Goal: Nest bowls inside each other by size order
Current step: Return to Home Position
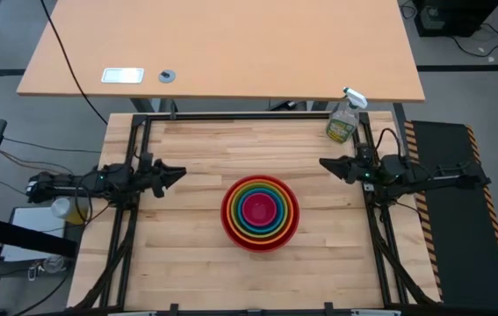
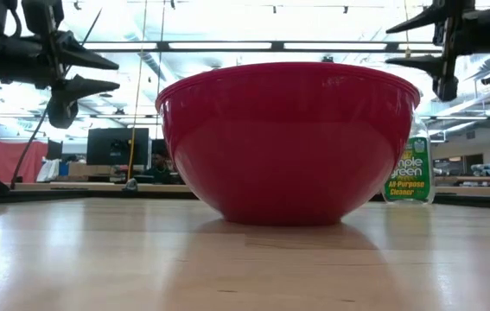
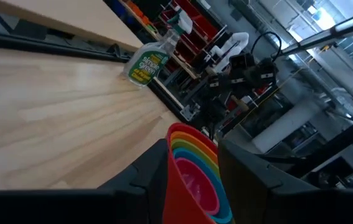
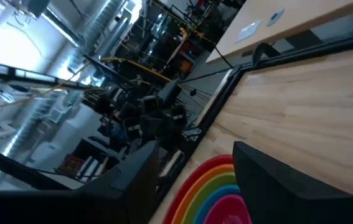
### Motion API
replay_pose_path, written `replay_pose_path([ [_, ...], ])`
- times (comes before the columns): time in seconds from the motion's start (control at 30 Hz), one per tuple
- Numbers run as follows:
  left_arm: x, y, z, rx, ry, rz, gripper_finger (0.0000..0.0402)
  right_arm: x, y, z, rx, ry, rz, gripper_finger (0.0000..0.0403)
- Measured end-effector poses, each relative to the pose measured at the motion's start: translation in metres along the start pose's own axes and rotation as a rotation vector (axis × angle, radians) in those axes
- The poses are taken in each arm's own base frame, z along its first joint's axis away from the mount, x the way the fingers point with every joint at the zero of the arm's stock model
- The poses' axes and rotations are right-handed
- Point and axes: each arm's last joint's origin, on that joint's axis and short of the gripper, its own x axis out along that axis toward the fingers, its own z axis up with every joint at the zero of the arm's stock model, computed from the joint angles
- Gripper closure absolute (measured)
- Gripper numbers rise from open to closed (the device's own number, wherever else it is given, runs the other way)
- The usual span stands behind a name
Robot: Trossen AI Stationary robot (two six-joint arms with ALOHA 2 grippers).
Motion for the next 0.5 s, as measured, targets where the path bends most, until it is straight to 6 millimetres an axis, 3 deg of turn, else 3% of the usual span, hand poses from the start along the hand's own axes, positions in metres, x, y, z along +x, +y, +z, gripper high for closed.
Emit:
replay_pose_path([
  [0.5, 0.0, 0.014, -0.014, -0.037, -0.001, -0.006, 0.026, 0.005, -0.049, -0.035, 0.201, -0.061, 0.078, 0.019],
])
